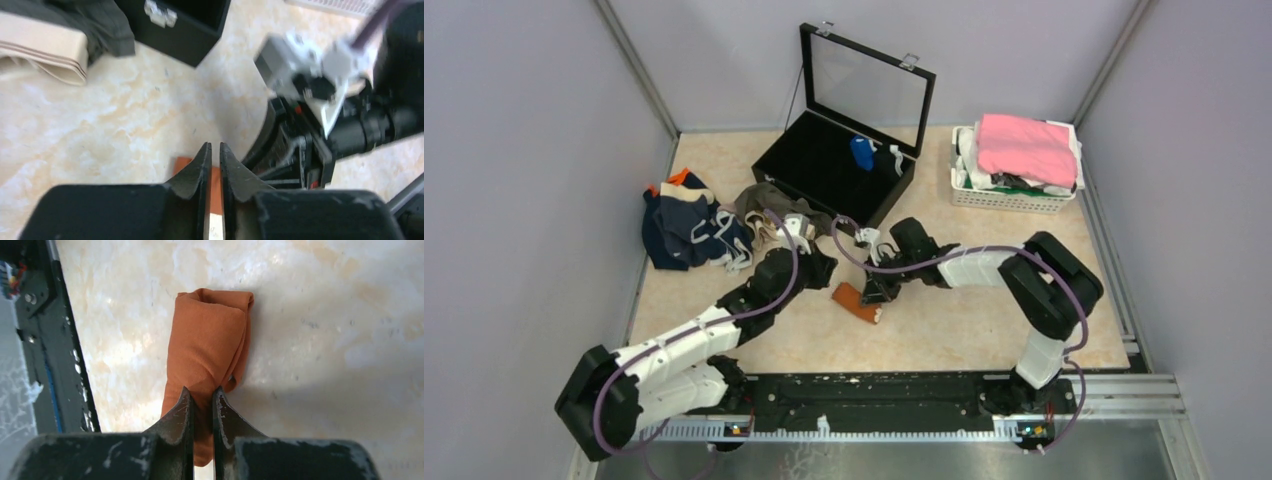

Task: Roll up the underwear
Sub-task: Pick up the underwear from the center of the board.

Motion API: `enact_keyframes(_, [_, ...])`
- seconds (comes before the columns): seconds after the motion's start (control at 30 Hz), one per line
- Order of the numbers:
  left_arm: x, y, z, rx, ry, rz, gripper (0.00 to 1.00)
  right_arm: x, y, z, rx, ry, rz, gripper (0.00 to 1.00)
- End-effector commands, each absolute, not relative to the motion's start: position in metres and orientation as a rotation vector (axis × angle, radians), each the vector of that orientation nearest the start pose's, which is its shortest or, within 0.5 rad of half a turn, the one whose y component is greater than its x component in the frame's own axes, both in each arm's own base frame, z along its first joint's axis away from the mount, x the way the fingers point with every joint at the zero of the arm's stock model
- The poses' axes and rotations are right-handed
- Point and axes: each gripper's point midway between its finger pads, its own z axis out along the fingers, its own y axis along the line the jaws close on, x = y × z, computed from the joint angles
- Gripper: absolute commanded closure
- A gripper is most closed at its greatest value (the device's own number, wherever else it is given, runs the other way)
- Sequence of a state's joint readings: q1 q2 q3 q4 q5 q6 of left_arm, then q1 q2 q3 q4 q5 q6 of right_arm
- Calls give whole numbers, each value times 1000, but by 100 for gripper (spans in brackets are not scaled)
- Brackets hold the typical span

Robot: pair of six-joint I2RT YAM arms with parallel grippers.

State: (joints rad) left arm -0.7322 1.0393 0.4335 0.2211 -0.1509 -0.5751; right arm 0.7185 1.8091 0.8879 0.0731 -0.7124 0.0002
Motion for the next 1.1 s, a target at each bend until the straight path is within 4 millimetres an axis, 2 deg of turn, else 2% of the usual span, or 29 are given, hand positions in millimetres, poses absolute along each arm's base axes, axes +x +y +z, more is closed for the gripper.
enact_keyframes(0.0, [265,-197,144,-28,1993,-560,81,228,328,46,-1163,2013,885,100])
enact_keyframes(0.13, [263,-179,140,-88,2000,-489,73,238,323,79,-1086,1813,729,100])
enact_keyframes(0.27, [254,-165,123,-130,2035,-448,65,247,306,106,-992,1700,594,100])
enact_keyframes(0.5, [248,-158,105,-180,2080,-428,52,270,259,155,-761,1598,362,100])
enact_keyframes(0.7, [244,-159,90,-184,2127,-419,49,294,242,191,-719,1561,294,100])
enact_keyframes(0.9, [240,-157,82,-191,2145,-420,46,333,237,221,-685,1527,268,100])
enact_keyframes(0.97, [239,-160,78,-184,2153,-431,43,346,245,230,-696,1510,269,100])
enact_keyframes(1.07, [238,-163,70,-172,2181,-431,38,368,262,231,-743,1501,252,100])
